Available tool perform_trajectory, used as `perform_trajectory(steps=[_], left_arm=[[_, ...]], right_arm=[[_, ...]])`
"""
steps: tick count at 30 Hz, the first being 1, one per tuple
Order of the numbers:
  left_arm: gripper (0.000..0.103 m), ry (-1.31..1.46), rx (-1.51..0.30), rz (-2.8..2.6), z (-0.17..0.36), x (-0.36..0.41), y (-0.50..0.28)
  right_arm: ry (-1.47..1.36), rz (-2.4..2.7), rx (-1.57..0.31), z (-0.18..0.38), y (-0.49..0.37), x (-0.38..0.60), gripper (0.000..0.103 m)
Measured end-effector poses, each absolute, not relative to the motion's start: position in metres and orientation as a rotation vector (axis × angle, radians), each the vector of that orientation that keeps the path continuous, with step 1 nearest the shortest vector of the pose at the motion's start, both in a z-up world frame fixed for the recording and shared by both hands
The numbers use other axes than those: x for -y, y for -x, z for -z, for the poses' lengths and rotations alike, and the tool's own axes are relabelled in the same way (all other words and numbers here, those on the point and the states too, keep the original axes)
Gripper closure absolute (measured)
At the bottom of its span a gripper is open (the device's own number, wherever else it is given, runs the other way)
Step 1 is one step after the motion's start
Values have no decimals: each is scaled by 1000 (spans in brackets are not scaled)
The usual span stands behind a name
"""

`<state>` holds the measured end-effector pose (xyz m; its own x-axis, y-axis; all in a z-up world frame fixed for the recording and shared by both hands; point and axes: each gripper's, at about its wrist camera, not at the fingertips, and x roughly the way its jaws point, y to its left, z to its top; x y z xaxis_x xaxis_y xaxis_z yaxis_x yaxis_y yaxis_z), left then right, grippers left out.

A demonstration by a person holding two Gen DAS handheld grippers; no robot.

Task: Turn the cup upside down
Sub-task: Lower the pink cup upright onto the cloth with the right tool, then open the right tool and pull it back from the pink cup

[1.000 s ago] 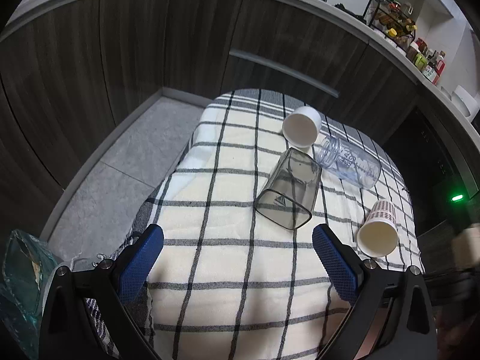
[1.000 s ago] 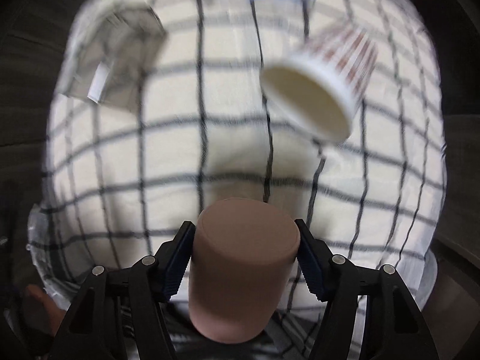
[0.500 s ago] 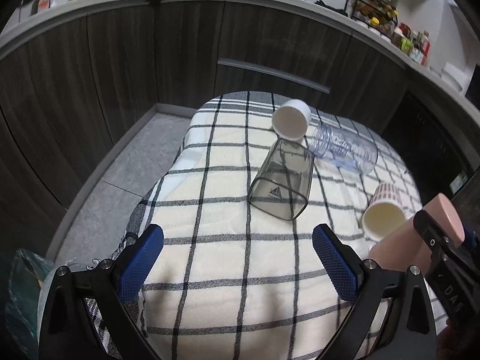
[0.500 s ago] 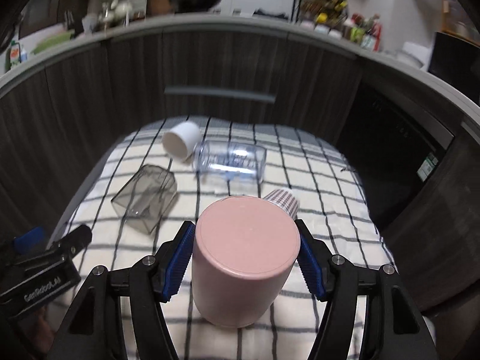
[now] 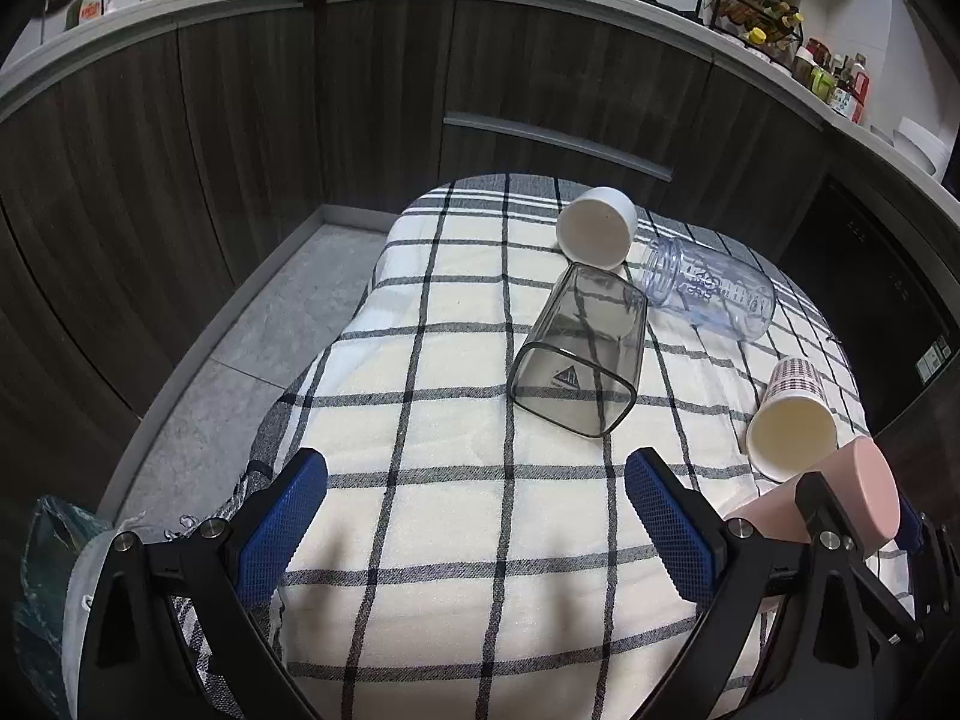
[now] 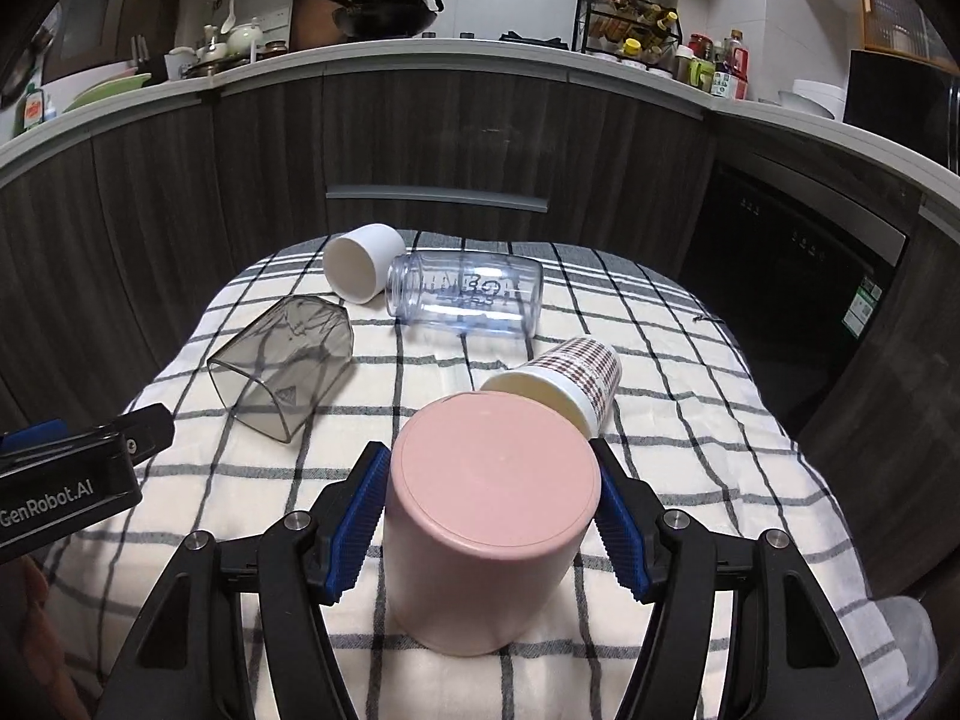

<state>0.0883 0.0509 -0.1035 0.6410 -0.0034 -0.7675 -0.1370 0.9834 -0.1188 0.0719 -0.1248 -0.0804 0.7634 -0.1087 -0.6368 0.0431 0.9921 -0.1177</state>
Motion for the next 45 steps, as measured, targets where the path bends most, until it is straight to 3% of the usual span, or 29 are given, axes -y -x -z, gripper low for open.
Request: perform_trajectory(steps=[6, 8, 10, 45], left_arm=[[2, 175, -878, -78, 104, -53, -89], [2, 179, -877, -81, 103, -54, -89], [2, 186, -876, -85, 102, -56, -87], [2, 125, -595, -55, 44, -23, 44]], right_arm=[[99, 64, -706, 81, -70, 122, 36], [91, 70, -688, 78, -66, 122, 22], [77, 74, -671, 73, -63, 124, 18], [-12, -3, -527, 13, 50, 168, 17]])
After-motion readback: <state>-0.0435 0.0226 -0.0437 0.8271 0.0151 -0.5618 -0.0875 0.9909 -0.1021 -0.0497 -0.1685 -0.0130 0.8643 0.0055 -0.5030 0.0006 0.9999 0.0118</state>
